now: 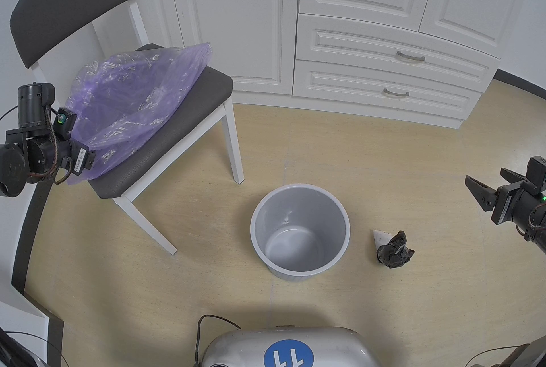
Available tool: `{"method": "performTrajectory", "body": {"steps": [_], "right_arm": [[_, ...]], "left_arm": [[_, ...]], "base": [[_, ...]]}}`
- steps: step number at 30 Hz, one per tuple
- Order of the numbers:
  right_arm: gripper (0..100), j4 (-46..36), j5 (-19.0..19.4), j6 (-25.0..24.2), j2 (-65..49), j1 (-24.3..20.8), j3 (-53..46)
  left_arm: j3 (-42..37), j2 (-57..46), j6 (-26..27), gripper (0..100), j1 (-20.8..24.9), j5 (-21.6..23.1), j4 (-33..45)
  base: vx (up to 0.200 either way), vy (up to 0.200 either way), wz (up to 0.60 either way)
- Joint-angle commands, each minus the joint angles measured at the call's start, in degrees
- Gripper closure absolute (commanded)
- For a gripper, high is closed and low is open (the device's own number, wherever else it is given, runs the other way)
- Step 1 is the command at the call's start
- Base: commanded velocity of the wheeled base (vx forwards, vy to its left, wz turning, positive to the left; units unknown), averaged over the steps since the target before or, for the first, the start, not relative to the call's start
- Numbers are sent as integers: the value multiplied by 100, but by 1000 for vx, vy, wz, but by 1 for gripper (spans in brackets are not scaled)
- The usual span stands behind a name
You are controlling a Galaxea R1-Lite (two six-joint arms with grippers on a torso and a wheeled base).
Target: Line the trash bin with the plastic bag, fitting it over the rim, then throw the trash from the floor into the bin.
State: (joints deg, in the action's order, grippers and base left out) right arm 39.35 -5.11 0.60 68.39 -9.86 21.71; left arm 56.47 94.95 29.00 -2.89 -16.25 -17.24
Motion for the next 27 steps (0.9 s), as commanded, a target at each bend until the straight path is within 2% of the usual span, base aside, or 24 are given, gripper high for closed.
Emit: {"method": "performTrajectory", "body": {"steps": [1, 25, 26, 27], "right_arm": [[0, 2, 1, 2, -1, 2, -9], [0, 2, 19, 19, -10, 2, -35], [0, 2, 19, 28, -10, 2, -35], [0, 2, 19, 28, -10, -7, -35]], "left_arm": [[13, -3, 0, 0, 78, -19, -78], [-259, 199, -9, 0, 78, -19, -535], [-268, 199, -17, 100, 69, -10, -535], [-259, 199, -9, 100, 60, -1, -535]], "base": [[0, 0, 0], [0, 0, 0], [0, 0, 0], [0, 0, 0]]}}
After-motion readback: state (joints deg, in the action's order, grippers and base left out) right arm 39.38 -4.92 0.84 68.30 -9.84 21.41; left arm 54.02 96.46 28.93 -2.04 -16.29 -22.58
